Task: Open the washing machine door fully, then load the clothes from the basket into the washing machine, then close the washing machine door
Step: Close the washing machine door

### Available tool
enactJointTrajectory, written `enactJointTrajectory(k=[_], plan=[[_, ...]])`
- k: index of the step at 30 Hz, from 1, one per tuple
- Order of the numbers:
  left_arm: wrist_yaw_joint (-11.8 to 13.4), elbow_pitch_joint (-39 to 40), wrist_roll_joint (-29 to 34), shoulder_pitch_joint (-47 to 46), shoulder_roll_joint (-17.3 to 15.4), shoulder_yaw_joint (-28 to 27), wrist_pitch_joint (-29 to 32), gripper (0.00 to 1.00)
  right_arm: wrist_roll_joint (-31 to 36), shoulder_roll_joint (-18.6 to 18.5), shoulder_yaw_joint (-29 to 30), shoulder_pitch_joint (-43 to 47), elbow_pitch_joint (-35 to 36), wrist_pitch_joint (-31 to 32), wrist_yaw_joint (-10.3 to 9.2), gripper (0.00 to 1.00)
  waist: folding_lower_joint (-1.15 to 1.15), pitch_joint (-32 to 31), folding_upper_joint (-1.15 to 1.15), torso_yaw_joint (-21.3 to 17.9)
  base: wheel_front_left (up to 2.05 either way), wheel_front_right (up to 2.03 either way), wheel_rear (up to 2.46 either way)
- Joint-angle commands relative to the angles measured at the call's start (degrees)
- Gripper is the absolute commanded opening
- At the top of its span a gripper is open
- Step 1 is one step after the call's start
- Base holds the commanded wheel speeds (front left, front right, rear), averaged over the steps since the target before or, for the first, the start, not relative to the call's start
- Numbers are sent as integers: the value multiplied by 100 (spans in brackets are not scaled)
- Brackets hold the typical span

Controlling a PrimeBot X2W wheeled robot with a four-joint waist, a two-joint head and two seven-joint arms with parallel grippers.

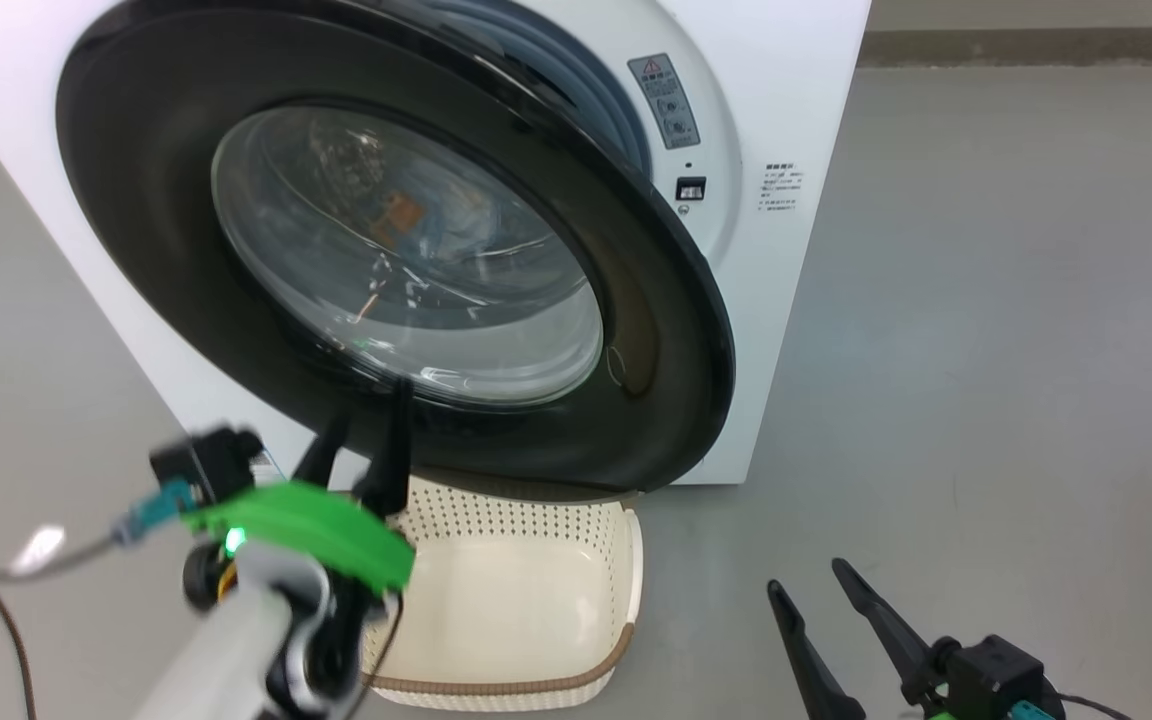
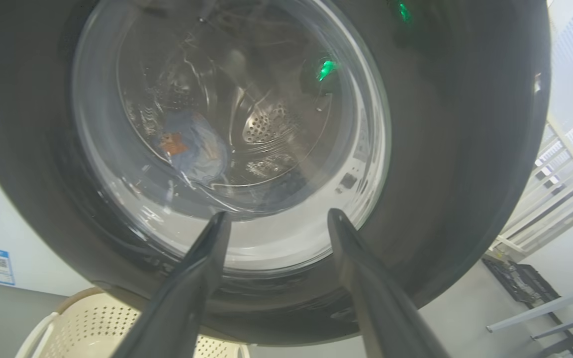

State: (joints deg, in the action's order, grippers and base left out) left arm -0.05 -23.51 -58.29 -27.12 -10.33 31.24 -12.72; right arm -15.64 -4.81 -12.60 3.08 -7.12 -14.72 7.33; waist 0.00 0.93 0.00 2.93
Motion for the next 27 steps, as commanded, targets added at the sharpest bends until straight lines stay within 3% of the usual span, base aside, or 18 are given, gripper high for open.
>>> enactJointTrajectory(k=[1,6,11,20,27], plan=[[118,217,194,90,-206,-140,-109,100,108,-24,-83,-21,170,-28,16,100,0,-47,0,11,0,0,0],[457,506,704,707,-296,-249,-212,100,123,-32,3,35,210,-28,16,100,0,-86,0,-16,0,0,0],[719,958,1533,1582,-220,-920,-225,100,146,-20,92,55,256,-28,16,100,0,-86,0,-80,0,0,0],[708,1426,3060,2823,87,-2044,-227,100,161,-12,193,90,254,-28,16,100,0,-120,0,-213,0,0,0],[383,1615,3955,3485,343,-2545,-228,100,162,-55,319,184,240,-28,16,100,0,-233,0,-242,0,0,0]])
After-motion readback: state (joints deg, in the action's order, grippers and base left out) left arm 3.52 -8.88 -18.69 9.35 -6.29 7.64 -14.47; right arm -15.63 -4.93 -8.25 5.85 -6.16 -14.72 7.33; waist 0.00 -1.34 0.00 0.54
